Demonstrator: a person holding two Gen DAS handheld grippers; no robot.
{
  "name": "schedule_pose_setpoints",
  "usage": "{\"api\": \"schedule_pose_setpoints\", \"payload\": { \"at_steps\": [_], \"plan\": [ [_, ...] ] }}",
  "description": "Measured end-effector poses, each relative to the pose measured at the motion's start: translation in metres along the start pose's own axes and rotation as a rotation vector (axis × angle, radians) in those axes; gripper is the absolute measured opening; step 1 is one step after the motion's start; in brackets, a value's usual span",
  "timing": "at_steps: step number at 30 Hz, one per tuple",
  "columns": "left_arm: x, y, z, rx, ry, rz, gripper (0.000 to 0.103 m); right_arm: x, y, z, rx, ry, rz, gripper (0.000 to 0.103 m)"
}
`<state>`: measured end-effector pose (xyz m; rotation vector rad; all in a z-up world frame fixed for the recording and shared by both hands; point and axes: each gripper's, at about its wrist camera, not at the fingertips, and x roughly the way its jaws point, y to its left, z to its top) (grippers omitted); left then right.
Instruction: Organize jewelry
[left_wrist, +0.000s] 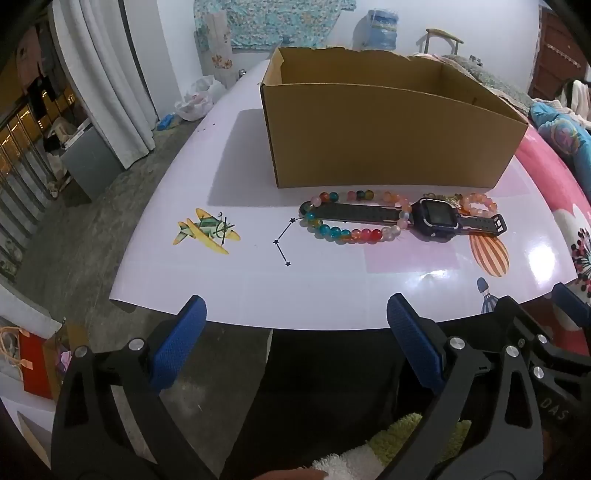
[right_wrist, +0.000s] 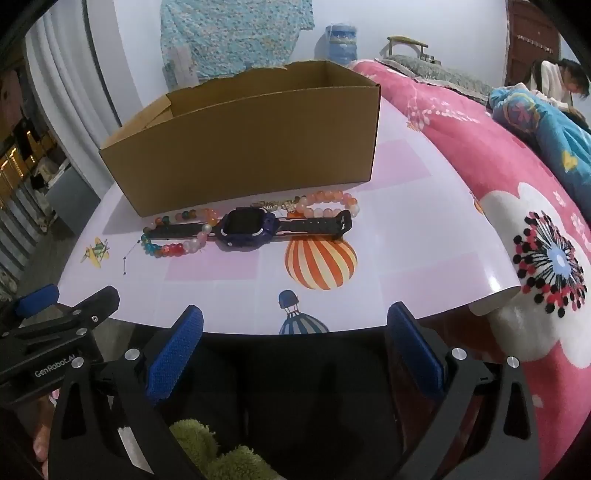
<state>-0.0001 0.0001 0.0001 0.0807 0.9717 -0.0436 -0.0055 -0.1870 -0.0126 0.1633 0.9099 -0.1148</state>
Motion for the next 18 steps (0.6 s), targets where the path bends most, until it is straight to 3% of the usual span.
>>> {"api": "schedule_pose_setpoints", "payload": {
  "at_steps": [18],
  "plan": [
    [0.0063,0.0039,-0.0018,-0.028,0.023,-0.001,0.095,-0.0022,0.0019,0.0008,-0.009,-0.002,-0.007,0.097]
  ]
}}
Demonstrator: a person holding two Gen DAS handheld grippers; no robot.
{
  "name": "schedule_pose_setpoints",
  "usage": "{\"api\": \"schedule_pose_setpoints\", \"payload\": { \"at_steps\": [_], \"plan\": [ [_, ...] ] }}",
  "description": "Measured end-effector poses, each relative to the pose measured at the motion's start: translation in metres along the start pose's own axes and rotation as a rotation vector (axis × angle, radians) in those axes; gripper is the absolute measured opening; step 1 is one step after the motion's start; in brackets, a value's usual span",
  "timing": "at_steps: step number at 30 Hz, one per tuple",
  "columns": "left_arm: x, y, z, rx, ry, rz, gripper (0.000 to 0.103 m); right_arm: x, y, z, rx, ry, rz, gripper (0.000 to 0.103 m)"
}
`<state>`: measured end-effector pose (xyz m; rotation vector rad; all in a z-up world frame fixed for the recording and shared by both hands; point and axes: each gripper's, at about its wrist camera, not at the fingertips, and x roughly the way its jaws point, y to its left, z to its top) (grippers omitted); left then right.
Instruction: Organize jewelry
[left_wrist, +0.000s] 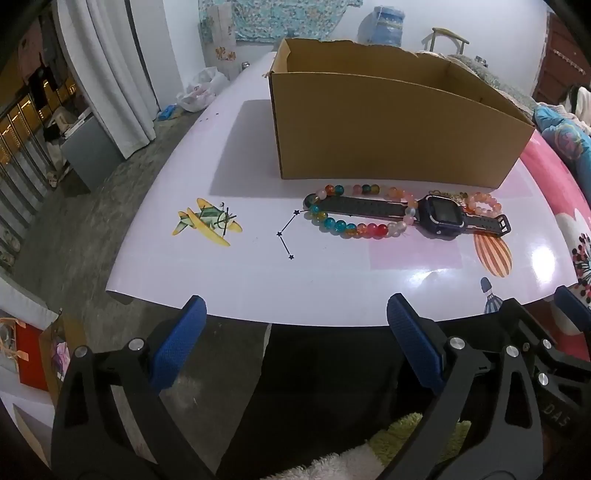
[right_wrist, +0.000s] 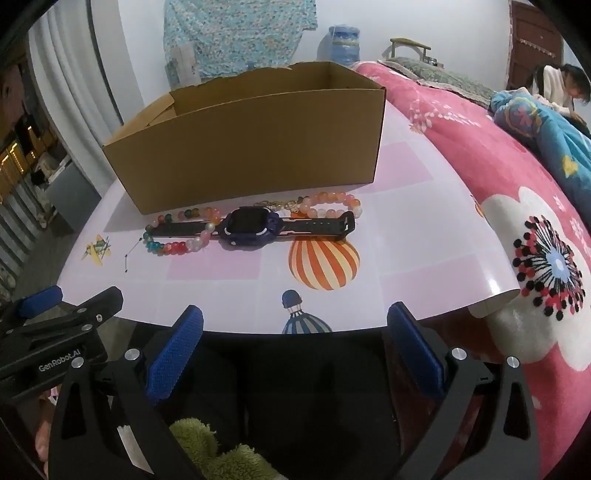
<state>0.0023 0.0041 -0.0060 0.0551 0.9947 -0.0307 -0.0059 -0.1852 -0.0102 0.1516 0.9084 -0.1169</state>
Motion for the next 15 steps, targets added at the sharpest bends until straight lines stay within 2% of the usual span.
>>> {"api": "schedule_pose_setpoints", "payload": {
  "at_steps": [15],
  "plan": [
    [-0.0027,-0.0008,0.0003,0.004,-0.007,-0.007,0.095,0.0024,0.0044,-0.0025,-0.008,0.005,-0.007,0.097]
  ]
}}
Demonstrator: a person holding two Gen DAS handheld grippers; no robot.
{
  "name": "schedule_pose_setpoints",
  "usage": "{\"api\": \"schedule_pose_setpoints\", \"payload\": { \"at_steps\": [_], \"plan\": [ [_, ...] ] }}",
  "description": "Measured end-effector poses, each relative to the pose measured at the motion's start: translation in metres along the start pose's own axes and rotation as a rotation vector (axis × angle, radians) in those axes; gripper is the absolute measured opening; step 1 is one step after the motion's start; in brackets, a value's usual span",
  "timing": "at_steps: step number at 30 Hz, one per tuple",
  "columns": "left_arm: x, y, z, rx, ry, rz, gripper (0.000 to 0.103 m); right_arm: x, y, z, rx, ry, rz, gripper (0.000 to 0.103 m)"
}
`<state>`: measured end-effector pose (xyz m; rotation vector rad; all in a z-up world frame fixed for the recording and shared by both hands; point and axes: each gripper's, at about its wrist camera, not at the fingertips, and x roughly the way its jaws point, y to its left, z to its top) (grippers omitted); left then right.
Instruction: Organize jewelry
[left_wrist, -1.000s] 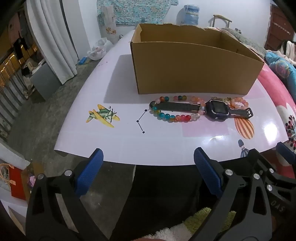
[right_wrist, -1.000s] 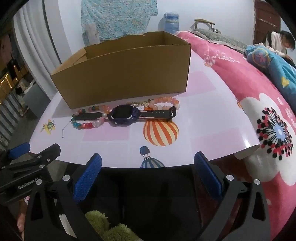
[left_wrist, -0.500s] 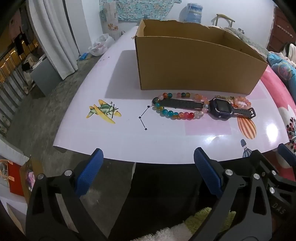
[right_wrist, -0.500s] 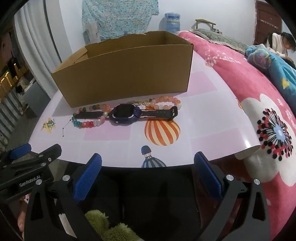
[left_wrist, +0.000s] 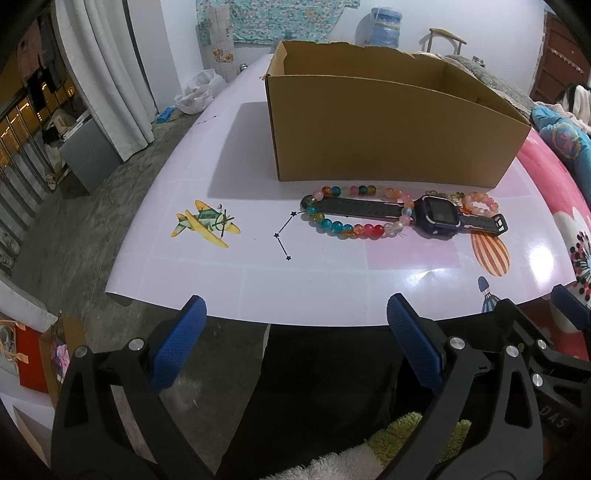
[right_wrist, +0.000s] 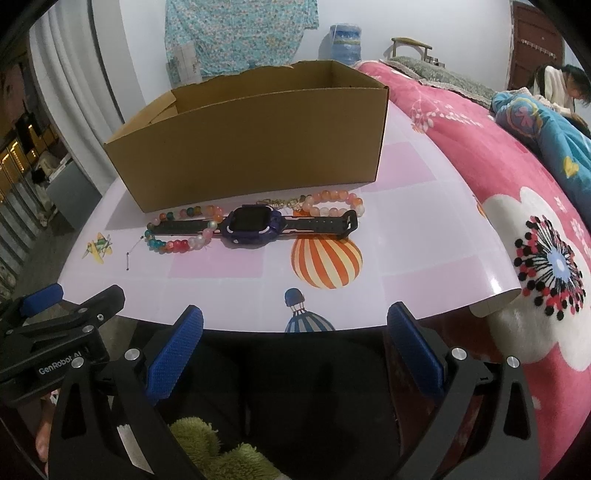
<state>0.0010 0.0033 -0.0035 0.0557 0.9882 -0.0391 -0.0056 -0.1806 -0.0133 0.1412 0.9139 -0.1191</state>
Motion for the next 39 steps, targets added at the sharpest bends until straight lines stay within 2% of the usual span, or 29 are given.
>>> {"api": "schedule_pose_setpoints", "payload": {
  "at_steps": [39],
  "plan": [
    [-0.0008,0.0034,-0.0026,0.008,0.005,-0.002,0.095,-0.0059,-0.0024,0.0010,0.005,-0.012,-0.016,0.097]
  ]
}}
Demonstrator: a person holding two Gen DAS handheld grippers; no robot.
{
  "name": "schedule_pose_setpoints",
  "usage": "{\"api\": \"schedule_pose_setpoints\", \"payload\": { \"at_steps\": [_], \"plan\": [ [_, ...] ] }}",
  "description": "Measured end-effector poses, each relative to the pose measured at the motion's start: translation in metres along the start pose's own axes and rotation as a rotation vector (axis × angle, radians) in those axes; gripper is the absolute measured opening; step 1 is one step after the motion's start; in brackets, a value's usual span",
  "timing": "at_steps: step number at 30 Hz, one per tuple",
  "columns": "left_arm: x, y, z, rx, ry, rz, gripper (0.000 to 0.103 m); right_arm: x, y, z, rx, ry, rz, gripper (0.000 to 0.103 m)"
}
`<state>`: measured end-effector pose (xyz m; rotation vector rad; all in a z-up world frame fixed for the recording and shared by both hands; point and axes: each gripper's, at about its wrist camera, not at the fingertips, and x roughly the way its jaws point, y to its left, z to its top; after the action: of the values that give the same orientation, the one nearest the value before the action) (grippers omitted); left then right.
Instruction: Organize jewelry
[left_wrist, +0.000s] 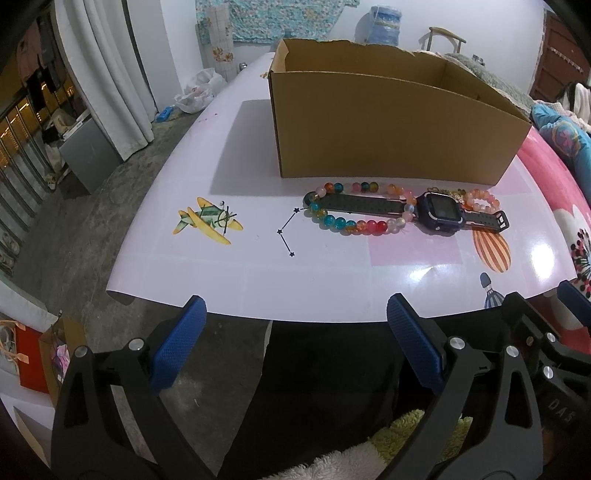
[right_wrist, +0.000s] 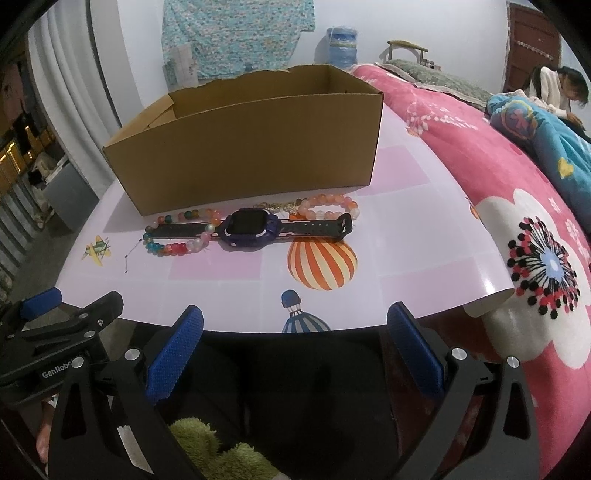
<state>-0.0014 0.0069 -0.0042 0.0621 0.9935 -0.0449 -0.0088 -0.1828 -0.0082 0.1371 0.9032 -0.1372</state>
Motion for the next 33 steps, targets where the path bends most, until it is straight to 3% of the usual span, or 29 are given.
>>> {"api": "schedule_pose_setpoints", "payload": {
  "at_steps": [20,25,28,33],
  "plan": [
    [-0.001,0.003,0.000,0.040,-0.023,0.008,0.095,-0.012,-0.006,0.001,0.009,-0.062,-0.032,0.097],
    [0.003,0.008,0.004,0.049,-0.016,-0.015,0.095,-0.013,-0.014,0.002,0.027,-0.085,0.012,0.097],
    [0.004,0.011,0.006,0.044,-0.029,-0.070,0.095,-0.011,-0.021,0.001,0.039,-0.090,0.061,0.097],
    [0.006,0.017,0.010,0.042,-0.087,-0.247,0.095,-0.004,-0.029,0.003,0.031,-0.109,0.041,0.097]
  ]
}}
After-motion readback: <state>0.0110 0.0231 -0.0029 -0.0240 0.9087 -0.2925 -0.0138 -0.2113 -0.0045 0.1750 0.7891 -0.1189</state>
